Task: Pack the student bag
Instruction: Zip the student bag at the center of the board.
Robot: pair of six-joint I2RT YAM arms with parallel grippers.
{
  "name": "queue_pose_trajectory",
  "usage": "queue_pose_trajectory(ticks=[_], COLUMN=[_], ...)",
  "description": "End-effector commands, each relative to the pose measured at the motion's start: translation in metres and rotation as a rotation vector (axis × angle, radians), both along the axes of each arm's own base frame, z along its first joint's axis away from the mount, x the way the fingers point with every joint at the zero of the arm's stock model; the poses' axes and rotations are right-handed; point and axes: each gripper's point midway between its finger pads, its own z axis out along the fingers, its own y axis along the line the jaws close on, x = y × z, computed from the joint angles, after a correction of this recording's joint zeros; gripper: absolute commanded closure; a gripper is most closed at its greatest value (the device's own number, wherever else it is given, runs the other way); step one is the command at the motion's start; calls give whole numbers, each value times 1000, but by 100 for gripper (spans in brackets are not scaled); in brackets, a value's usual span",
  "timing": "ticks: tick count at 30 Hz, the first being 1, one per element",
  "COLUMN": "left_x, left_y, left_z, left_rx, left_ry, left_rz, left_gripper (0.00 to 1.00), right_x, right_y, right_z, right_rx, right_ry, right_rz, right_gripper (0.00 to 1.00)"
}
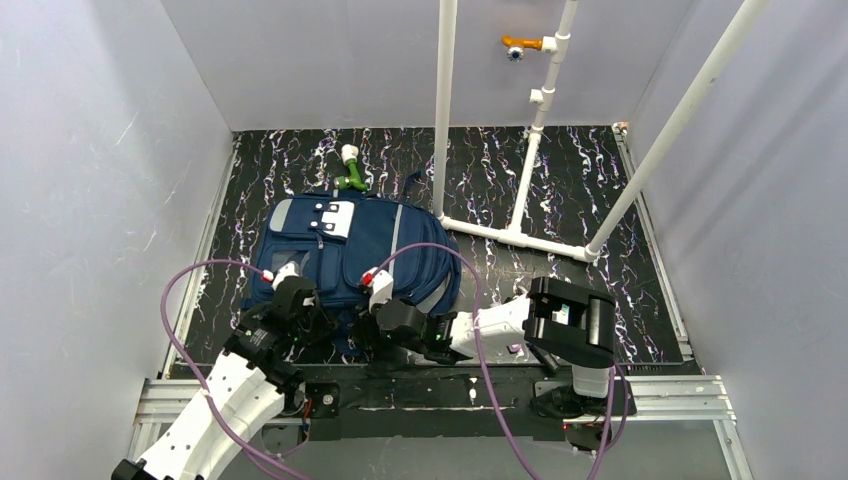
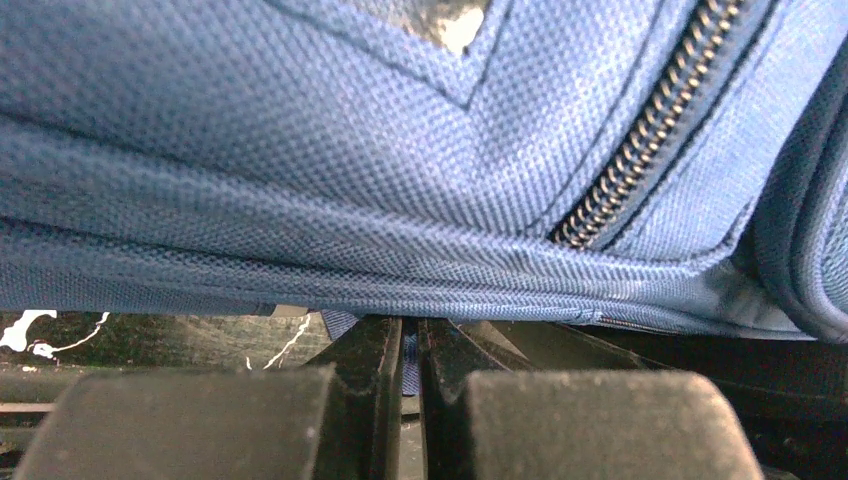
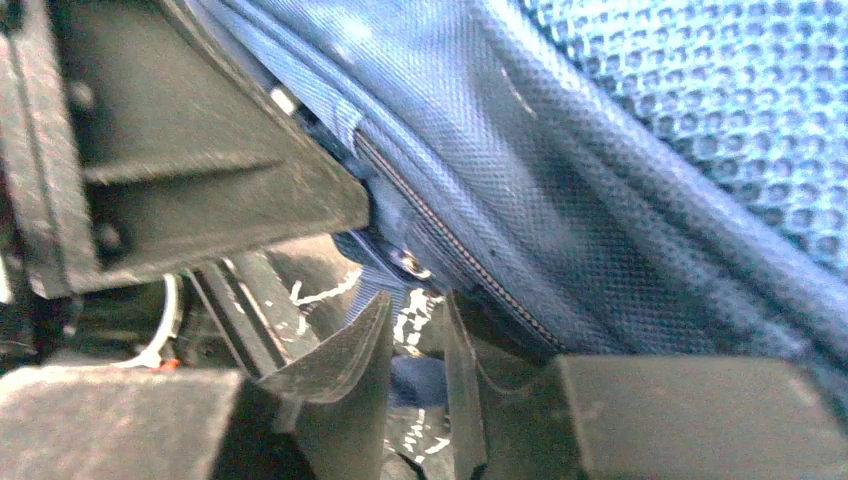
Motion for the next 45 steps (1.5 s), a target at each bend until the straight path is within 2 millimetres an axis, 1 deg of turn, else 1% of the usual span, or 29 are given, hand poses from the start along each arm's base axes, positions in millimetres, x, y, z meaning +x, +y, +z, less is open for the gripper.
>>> queue_pose_trajectory(ticks=[1, 3, 5, 9, 11, 13, 16, 22, 24, 27, 34, 40, 42, 43, 44, 45], left_x=[-1, -2, -3, -6, -9, -12, -14, -21, -22, -21, -22, -21, -23, -24, -26, -26], left_y=[-5, -9, -15, -18, -14, -6, -2, 0, 3, 5, 7, 4, 1, -2, -4, -7], left_z=[-3, -6, -9, -11, -13, -15, -12, -8, -8, -5, -7, -2, -5, -7, -11, -10], left_rx=[-22, -48, -76, -108, -109, -83, -58, -28, -24, -30, -19, -45, -63, -77, -93, -108], left_ry=[-15, -17, -16, -4, 11, 38, 64, 136, 126, 95, 115, 92, 101, 113, 122, 118], left_rz=[-28, -36, -54, -39, 1, 47, 53, 62, 74, 86, 94, 89, 88, 88, 88, 78], left_gripper=[100, 100, 100, 100, 100, 100, 100, 100, 100, 100, 100, 100, 100, 100, 100, 100], right_x=[15, 16, 21, 25, 28, 32, 36, 40, 42, 43, 42, 46, 51, 52, 58, 62], right_y=[17, 16, 13, 15, 14, 4, 1, -8, -15, -19, -15, -30, -24, -24, -23, -14], right_z=[20, 15, 8, -1, -5, -13, -19, -35, -36, -34, -39, -48, -50, -51, -51, -54], right_rx=[121, 132, 140, 140, 116, 76, 74, 7, -7, 5, -7, -55, -89, -105, -105, -142], right_ry=[135, 167, 203, 267, 278, 297, 326, 348, 349, 333, 341, 339, 306, 294, 266, 205], right_rz=[-112, -147, -203, -261, -289, -360, -396, -466, -498, -498, -477, -550, -552, -566, -595, -619], right_gripper=[65, 65, 62, 63, 64, 63, 65, 67, 67, 64, 59, 57, 57, 57, 57, 59])
